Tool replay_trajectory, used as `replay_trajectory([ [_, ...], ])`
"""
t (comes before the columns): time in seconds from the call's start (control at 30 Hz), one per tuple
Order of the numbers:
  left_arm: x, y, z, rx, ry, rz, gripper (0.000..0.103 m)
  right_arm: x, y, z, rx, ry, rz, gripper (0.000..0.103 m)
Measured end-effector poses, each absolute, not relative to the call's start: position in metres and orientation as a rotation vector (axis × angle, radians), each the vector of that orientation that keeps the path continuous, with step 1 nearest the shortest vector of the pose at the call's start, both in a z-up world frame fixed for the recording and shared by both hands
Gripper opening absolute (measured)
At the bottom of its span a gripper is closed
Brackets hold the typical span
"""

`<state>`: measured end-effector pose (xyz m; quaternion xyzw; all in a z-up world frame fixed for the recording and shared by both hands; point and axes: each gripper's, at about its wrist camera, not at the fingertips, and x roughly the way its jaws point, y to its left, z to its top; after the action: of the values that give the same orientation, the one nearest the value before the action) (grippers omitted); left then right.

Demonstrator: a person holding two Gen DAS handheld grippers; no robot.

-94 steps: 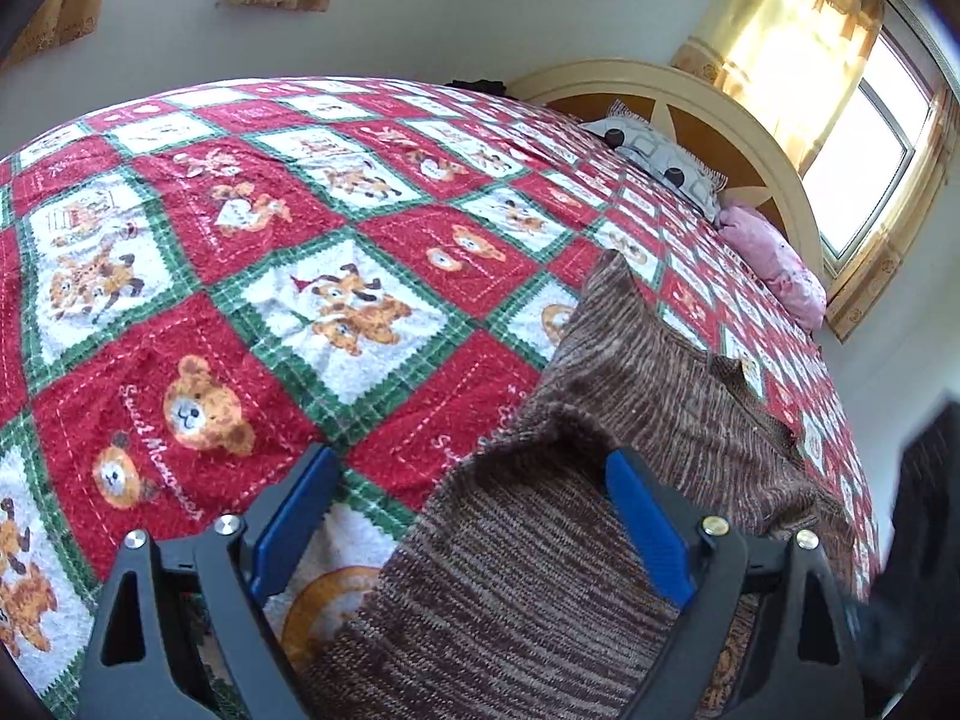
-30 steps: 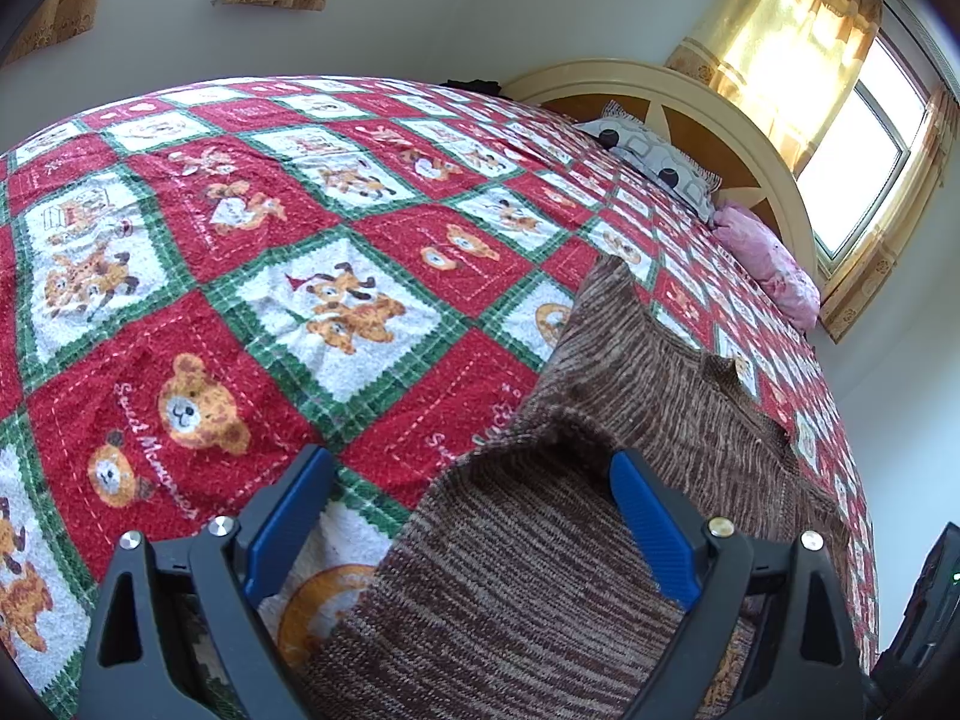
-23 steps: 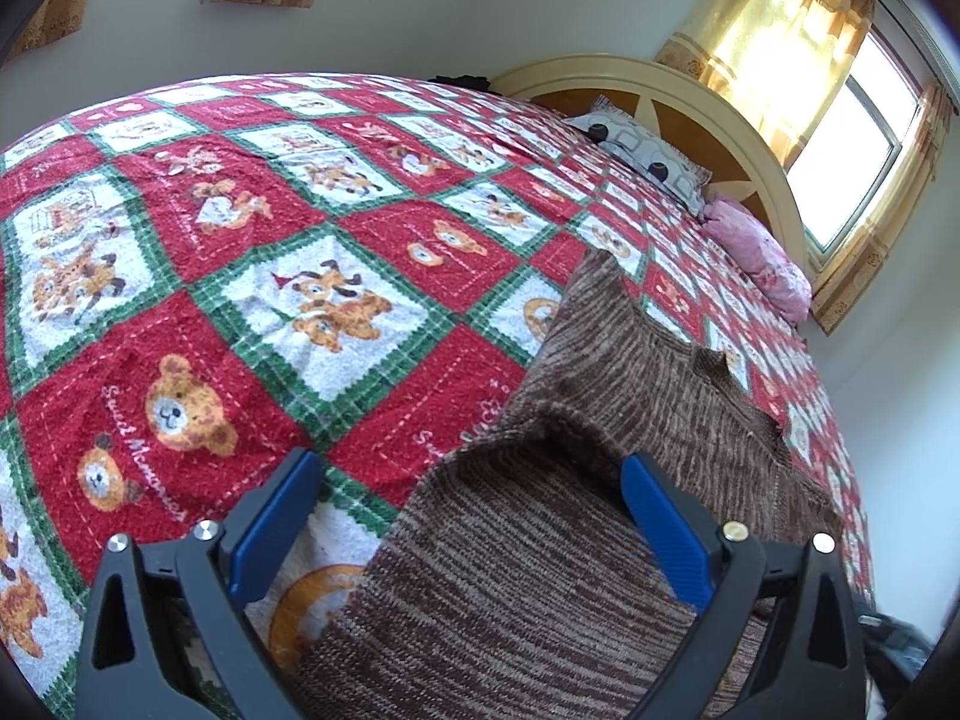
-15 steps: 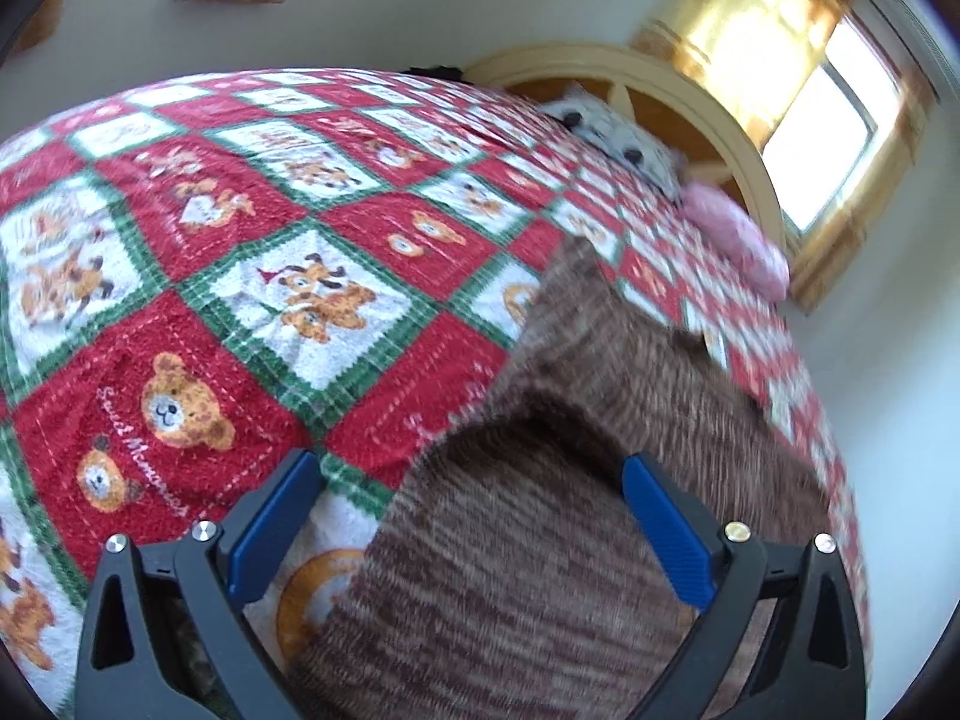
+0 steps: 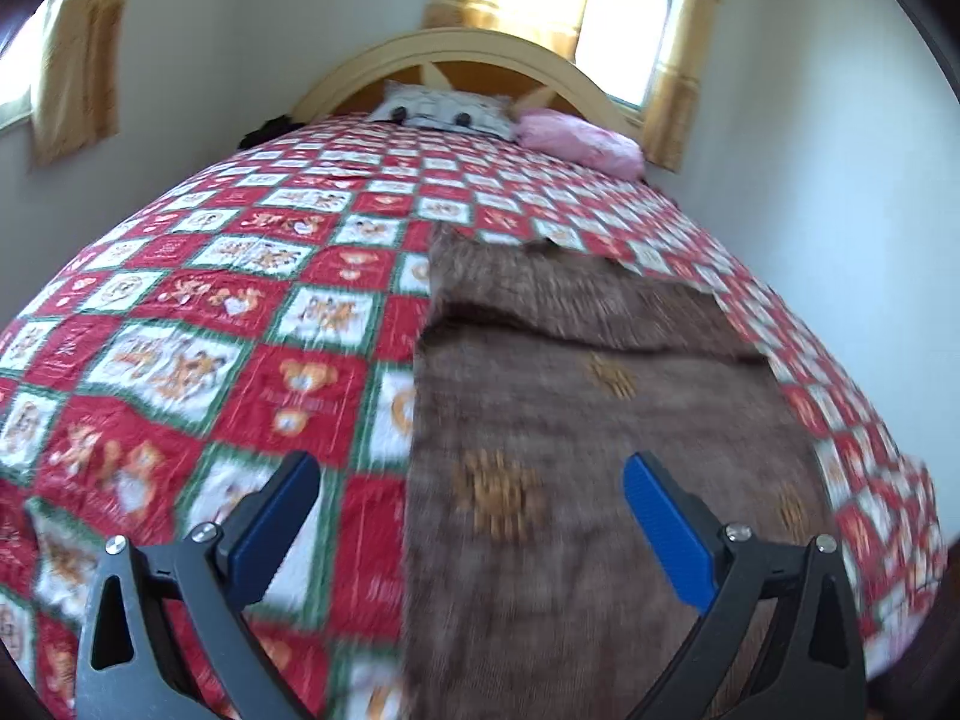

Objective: Fold small clothes
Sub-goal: 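Release the sweater and pull both tools back from the folded sweater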

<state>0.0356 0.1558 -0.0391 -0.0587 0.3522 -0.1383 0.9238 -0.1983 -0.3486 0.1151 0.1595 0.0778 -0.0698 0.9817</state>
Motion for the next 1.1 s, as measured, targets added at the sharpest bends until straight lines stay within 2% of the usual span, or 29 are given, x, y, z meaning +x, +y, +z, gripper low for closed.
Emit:
replay_trajectory([
  [0.03,0.028,0.157,-0.041,-0.105,0.742,-0.303,0.103,-0.202,-0.346,0.11,0.328,0.17,-0.109,0.027],
  [0.07,0.019,0.159,-0.044,-0.09,0.769,-0.324,0.103,-0.205,-0.344,0.105,0.332,0.179,-0.086,0.056],
  [0.1,0.013,0.16,-0.047,-0.087,0.786,-0.331,0.103,-0.207,-0.338,0.097,0.33,0.185,-0.08,0.079],
  [0.13,0.008,0.163,-0.052,-0.091,0.801,-0.335,0.103,-0.206,-0.333,0.089,0.324,0.19,-0.079,0.082],
  [0.33,-0.011,0.174,-0.09,-0.172,0.945,-0.381,0.103,-0.155,-0.289,0.039,0.276,0.374,0.04,0.082],
  [0.53,-0.019,0.166,-0.102,-0.204,0.964,-0.455,0.102,-0.112,-0.245,-0.008,0.223,0.542,0.107,0.082],
  [0.63,-0.02,0.163,-0.115,-0.206,1.001,-0.48,0.09,-0.101,-0.231,-0.026,0.193,0.602,0.119,0.082],
  [0.97,-0.029,0.147,-0.114,-0.139,0.954,-0.537,0.068,-0.085,-0.213,-0.051,0.072,0.674,0.07,0.082],
  [1.1,-0.025,0.153,-0.115,-0.191,0.964,-0.543,0.07,-0.076,-0.222,-0.064,0.083,0.715,0.041,0.082],
])
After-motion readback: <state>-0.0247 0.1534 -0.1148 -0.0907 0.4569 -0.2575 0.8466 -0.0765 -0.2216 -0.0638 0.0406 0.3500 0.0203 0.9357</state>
